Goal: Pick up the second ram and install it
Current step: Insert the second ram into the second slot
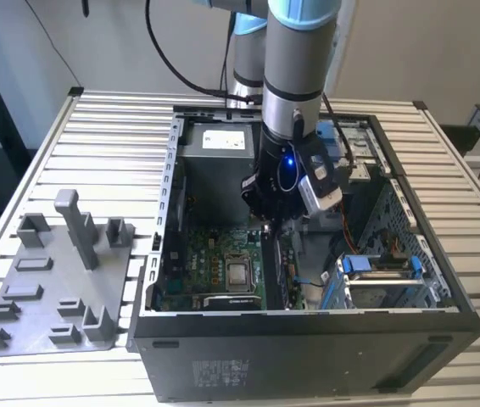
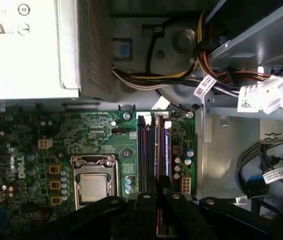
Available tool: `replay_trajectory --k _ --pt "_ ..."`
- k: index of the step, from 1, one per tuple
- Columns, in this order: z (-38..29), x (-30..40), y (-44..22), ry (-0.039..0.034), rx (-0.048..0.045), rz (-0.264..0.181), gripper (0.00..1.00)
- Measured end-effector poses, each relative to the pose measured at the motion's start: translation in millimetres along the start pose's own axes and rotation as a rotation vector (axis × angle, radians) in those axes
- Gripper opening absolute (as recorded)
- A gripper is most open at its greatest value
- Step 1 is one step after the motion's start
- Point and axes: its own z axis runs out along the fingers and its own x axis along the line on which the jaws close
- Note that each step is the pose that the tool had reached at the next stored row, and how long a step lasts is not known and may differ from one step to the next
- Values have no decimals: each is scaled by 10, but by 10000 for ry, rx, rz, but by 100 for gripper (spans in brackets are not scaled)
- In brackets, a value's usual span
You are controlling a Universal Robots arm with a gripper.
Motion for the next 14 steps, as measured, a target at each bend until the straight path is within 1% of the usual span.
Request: replay_trajectory --k 3,4,7,14 --pt "56 -1 -93 2 -46 2 14" --pt "72 -1 -110 2 -62 3 14" --pt "126 3 -110 3 -82 5 14" --pt "230 29 -107 4 -89 10 14"
